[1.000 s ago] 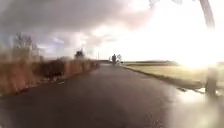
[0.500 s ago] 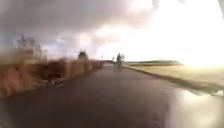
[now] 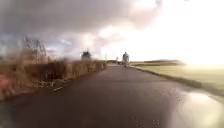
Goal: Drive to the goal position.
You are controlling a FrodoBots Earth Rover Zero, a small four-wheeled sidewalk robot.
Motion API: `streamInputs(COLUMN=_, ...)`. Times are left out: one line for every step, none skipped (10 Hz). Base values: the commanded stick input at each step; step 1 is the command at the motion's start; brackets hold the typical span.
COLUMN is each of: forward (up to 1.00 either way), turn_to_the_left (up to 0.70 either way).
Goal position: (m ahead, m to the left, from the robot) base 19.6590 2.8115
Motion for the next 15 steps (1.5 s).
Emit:
streamInputs(forward=0.7, turn_to_the_left=0.14)
streamInputs(forward=0.7, turn_to_the_left=0.14)
streamInputs(forward=0.7, turn_to_the_left=0.12)
streamInputs(forward=0.7, turn_to_the_left=0.07)
streamInputs(forward=0.7, turn_to_the_left=0.0)
streamInputs(forward=0.7, turn_to_the_left=0.0)
streamInputs(forward=0.7, turn_to_the_left=0.0)
streamInputs(forward=0.7, turn_to_the_left=0.0)
streamInputs(forward=0.7, turn_to_the_left=0.0)
streamInputs(forward=0.7, turn_to_the_left=0.0)
streamInputs(forward=0.7, turn_to_the_left=0.0)
streamInputs(forward=0.7, turn_to_the_left=0.0)
streamInputs(forward=0.7, turn_to_the_left=0.0)
streamInputs(forward=0.7, turn_to_the_left=0.0)
streamInputs(forward=0.7, turn_to_the_left=0.0)
